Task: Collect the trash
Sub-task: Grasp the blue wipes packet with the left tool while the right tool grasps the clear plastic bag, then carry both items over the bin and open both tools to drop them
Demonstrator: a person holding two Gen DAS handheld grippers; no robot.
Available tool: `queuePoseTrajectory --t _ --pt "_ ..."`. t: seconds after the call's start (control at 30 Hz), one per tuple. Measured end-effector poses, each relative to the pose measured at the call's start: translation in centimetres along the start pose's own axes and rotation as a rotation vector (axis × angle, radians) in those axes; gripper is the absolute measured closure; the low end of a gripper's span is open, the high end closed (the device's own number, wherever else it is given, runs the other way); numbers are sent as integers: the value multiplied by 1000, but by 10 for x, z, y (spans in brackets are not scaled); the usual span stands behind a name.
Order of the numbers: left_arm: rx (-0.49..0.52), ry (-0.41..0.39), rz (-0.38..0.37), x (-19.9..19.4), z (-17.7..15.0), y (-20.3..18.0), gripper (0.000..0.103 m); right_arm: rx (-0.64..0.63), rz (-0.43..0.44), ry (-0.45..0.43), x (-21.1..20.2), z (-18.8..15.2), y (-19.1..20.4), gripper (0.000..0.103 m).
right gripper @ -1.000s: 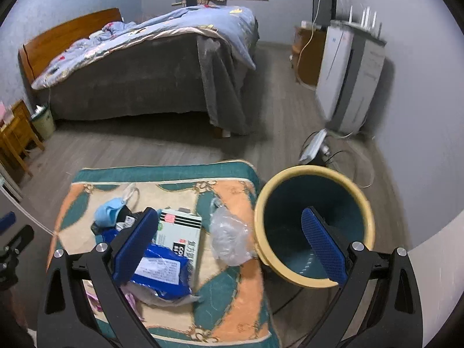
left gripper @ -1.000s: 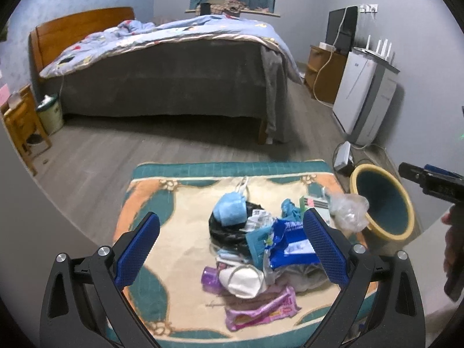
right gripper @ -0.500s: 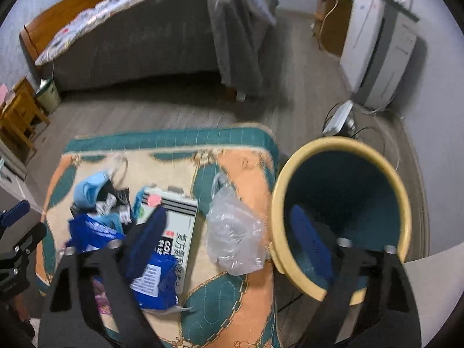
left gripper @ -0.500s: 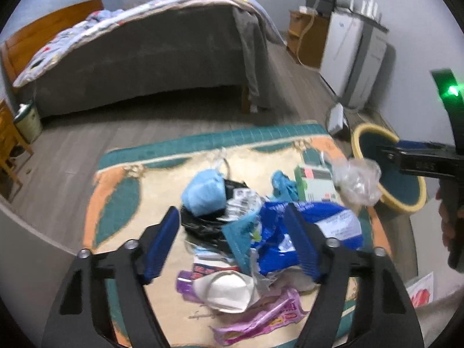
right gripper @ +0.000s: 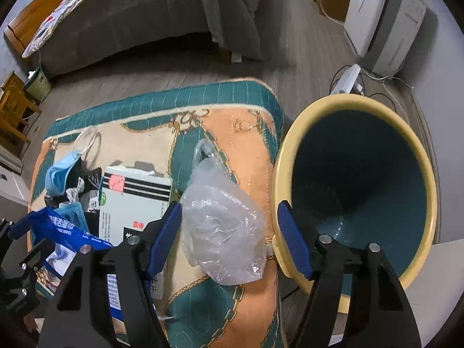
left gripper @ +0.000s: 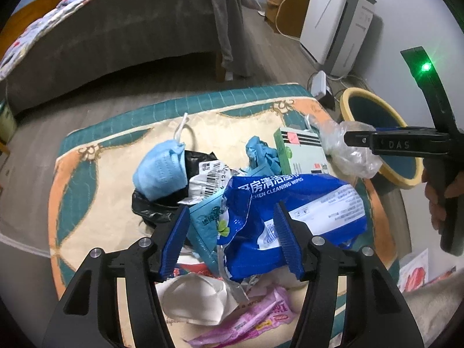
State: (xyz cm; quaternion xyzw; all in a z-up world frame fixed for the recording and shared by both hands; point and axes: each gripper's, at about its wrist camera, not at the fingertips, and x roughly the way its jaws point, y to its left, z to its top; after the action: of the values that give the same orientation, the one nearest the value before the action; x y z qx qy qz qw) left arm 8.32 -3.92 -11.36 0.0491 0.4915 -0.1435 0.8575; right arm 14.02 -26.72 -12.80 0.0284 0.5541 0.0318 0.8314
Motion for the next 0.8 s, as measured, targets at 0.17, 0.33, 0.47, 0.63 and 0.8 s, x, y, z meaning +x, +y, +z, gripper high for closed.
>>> queuePoseTrajectory --t 0.17,0.33,0.47,0.63,0.8 --pt "46 22 18 4 -1 -6 60 10 19 48 10 -5 -1 53" --pt "96 1 38 -1 -2 -12 70 32 42 43 6 -3 -3 75" --pt "98 -11 32 -6 0 -12 73 27 41 21 -4 0 -2 79" --pt "88 -53 18 -18 6 -12 77 7 55 -38 -30 8 3 81" --pt "56 -111 -2 -35 17 -10 79 -16 63 -114 -61 18 6 81"
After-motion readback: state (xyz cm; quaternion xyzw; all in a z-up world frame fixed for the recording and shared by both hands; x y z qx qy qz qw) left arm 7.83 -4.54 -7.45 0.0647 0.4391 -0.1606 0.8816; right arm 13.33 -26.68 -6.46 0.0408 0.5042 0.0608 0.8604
